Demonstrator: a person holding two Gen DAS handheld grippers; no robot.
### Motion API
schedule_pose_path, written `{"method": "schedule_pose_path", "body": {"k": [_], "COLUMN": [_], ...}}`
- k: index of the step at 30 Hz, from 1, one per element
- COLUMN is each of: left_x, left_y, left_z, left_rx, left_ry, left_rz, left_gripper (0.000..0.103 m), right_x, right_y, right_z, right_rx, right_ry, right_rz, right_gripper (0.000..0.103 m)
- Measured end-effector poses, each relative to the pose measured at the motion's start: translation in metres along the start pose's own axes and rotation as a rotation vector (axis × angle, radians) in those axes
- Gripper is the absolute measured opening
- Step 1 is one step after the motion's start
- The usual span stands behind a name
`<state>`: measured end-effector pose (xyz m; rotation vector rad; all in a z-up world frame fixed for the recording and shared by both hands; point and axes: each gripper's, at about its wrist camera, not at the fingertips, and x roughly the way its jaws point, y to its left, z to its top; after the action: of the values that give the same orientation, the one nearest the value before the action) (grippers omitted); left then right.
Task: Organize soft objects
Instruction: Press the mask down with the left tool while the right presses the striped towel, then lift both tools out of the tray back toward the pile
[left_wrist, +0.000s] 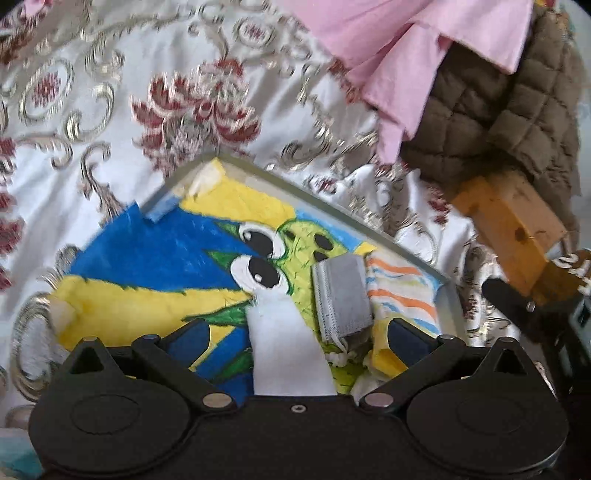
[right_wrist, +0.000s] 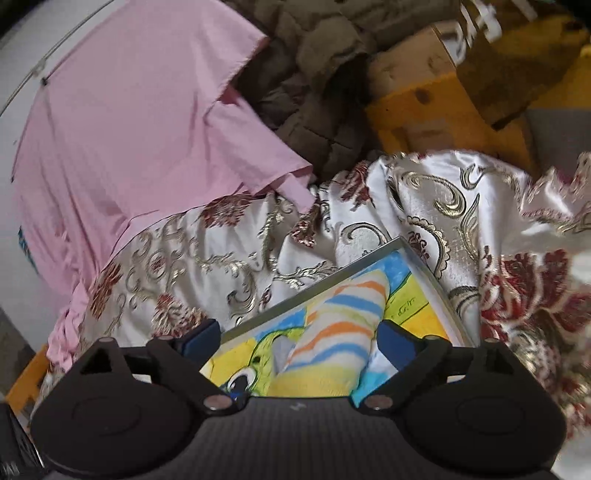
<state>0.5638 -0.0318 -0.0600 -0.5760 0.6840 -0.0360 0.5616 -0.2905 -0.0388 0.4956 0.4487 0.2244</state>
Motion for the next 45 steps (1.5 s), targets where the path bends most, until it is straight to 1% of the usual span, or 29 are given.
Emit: {"method": "schedule_pose_path", "body": {"k": [4,8,11,15,17,18,20,24,26,31,35,39,45], "left_x": [-0.033,-0.069,-0.103,-0.166,-0.201,-0.219,-0.253,-0.305,-0.324,-0.358,-0.379,-0.387,-0.391], "left_y": [0.003,0.006,0.012,0.016,0.02,0.023,0.027,0.035,0.042,0.059,0.068,0.07,0.071], "left_z": [-0.002,-0.007,-0.011,-0.021,-0.031,-0.037,-0.051,-0.086,-0.103,-0.14,-0.161,-0.176,-0.194], "left_rx": [0.075,0.145,0.148,0.173,0.189,0.194,0.201,0.255,0.257,0.245,0.237,0.269,0.314], "left_ry": [-0.072,-0.131,-0.165,-0.224,-0.247,-0.259,-0.27,-0.293,-0.287,-0.284,-0.279,-0.251,-0.212], "left_rz": [-0.018,-0.018,-0.021,-0.012,-0.005,0.004,0.017,0.041,0.06,0.123,0.176,0.203,0.211], "left_gripper": [0.102,0.102,0.102,0.102,0.102,0.102,0.102,0.102,0.102,0.102,0.102,0.102,0.102], "right_x": [-0.028,-0.057,-0.094,-0.156,-0.188,-0.203,-0.234,-0.275,-0.291,-0.318,-0.329,-0.337,-0.345], "right_y": [0.02,0.038,0.059,0.094,0.109,0.113,0.119,0.128,0.128,0.124,0.12,0.119,0.118], "right_z": [-0.005,-0.01,-0.012,-0.018,-0.029,-0.036,-0.053,-0.081,-0.092,-0.115,-0.127,-0.139,-0.152], "right_rx": [-0.098,-0.154,-0.205,-0.314,-0.359,-0.355,-0.342,-0.399,-0.4,-0.425,-0.405,-0.416,-0.434], "right_ry": [-0.008,0.01,0.003,-0.029,-0.037,-0.042,-0.041,-0.049,-0.045,-0.033,0.013,0.045,0.092], "right_rz": [-0.007,-0.013,-0.027,-0.059,-0.07,-0.07,-0.041,-0.011,0.015,0.048,0.063,0.063,0.042], "right_gripper": [0.099,0.099,0.099,0.102,0.102,0.102,0.103,0.103,0.103,0.103,0.103,0.103,0.103]}}
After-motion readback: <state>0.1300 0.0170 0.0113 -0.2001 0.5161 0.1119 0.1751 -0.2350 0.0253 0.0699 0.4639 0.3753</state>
